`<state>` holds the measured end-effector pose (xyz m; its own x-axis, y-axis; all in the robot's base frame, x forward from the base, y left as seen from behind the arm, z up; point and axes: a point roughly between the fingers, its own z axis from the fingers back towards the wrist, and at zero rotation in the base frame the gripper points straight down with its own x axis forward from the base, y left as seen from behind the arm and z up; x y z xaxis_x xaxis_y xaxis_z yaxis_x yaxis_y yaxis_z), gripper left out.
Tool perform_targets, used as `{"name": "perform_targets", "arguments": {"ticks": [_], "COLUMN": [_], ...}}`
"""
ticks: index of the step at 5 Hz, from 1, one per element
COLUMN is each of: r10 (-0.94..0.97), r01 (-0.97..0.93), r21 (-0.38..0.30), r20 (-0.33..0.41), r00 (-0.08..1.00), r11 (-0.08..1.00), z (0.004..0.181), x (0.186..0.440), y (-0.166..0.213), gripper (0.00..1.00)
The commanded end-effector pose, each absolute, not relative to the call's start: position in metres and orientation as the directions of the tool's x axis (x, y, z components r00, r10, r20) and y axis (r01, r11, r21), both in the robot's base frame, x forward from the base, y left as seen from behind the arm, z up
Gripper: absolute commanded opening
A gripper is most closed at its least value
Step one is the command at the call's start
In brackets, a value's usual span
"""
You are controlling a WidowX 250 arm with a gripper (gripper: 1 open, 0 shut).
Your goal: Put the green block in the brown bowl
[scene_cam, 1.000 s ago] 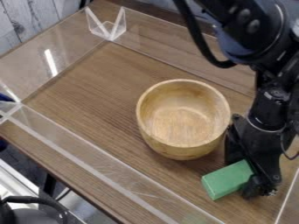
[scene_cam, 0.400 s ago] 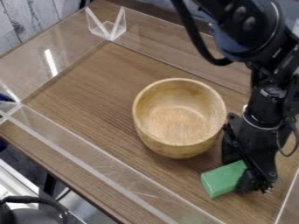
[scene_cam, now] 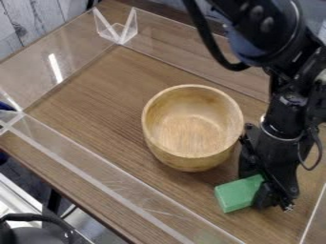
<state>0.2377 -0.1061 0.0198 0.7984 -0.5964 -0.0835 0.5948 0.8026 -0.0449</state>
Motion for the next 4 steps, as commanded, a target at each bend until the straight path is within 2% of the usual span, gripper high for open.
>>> {"name": "perform_targets", "arguments": {"ticks": [1, 3, 4], "r10": [-0.584, -0.576, -0.564], "r01": [0.584, 0.576, 0.564], "r21": [-0.023, -0.004, 0.016], "r20": [-0.019, 0.004, 0.023], "r00": [0.811, 0.818, 0.825], "r11": [0.811, 0.818, 0.826], "z": [0.039, 0.053, 0.067], "x": [0.247, 0.248, 0.250], "y": [-0.104, -0.100, -0.096], "gripper": [0.00, 0.00, 0.00]}}
